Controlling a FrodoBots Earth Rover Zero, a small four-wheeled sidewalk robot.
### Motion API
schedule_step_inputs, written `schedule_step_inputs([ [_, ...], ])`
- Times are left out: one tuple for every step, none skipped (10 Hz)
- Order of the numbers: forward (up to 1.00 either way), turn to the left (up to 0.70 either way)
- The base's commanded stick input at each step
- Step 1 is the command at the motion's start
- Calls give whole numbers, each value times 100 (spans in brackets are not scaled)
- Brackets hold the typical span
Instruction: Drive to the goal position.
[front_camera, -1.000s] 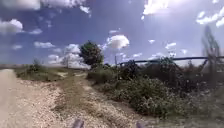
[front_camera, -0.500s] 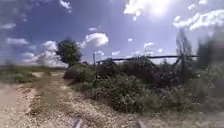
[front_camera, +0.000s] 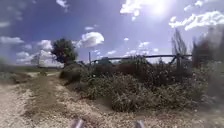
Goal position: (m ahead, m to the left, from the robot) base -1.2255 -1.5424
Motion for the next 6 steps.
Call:
schedule_step_inputs([
  [0, -85],
  [0, -85],
  [0, -85],
  [0, -85],
  [0, -85],
  [0, -85],
])
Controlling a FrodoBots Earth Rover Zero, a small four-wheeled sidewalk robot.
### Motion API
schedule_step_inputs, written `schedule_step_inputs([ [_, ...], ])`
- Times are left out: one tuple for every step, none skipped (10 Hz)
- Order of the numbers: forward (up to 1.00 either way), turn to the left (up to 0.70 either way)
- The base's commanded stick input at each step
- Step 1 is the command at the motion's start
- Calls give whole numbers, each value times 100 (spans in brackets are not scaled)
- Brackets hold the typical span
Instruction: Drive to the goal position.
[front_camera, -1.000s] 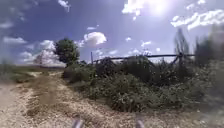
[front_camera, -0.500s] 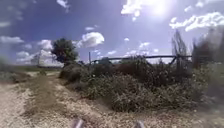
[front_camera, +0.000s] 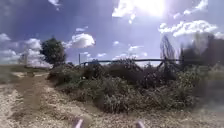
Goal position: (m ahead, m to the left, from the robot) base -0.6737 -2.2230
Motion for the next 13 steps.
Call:
schedule_step_inputs([
  [0, -85],
  [0, -85],
  [0, -85],
  [0, -85],
  [0, -85],
  [0, -85],
  [0, -85],
  [0, -85],
  [0, -85],
  [0, -85],
  [0, -85],
  [0, -85],
  [0, -85],
])
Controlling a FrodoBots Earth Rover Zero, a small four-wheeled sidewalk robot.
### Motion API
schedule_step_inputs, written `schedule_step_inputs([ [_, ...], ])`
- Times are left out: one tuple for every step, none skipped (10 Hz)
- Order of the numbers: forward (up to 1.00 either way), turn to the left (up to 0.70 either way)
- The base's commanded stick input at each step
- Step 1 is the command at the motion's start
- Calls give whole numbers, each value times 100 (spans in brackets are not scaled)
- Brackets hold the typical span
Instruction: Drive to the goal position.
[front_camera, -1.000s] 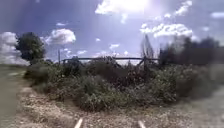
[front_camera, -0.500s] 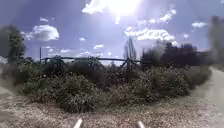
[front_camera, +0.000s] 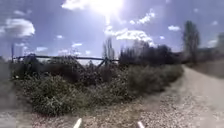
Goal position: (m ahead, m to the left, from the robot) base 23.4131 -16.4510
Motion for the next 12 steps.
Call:
schedule_step_inputs([
  [0, -85],
  [0, -85],
  [0, -85],
  [0, -85],
  [0, -85],
  [0, -85],
  [0, -85],
  [0, -85],
  [0, -85],
  [0, -85],
  [0, -85],
  [0, -85],
])
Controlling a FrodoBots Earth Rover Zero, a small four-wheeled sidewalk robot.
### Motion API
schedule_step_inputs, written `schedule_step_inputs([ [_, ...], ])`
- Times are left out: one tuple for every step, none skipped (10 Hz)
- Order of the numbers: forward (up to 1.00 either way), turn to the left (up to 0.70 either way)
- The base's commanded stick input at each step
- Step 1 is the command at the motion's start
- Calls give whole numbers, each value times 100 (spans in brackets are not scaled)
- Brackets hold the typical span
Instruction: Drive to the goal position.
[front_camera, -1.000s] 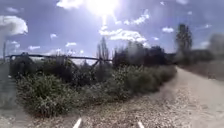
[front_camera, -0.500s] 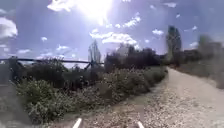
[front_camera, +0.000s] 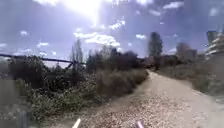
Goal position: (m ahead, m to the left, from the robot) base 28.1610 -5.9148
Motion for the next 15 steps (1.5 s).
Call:
schedule_step_inputs([
  [0, -85],
  [0, -85],
  [0, -85],
  [0, -85],
  [0, -85],
  [0, -85],
  [0, -85],
  [0, -5],
  [0, 0],
  [0, 0],
  [0, 0],
  [0, 0],
  [0, 0],
  [47, 0],
  [85, 0],
])
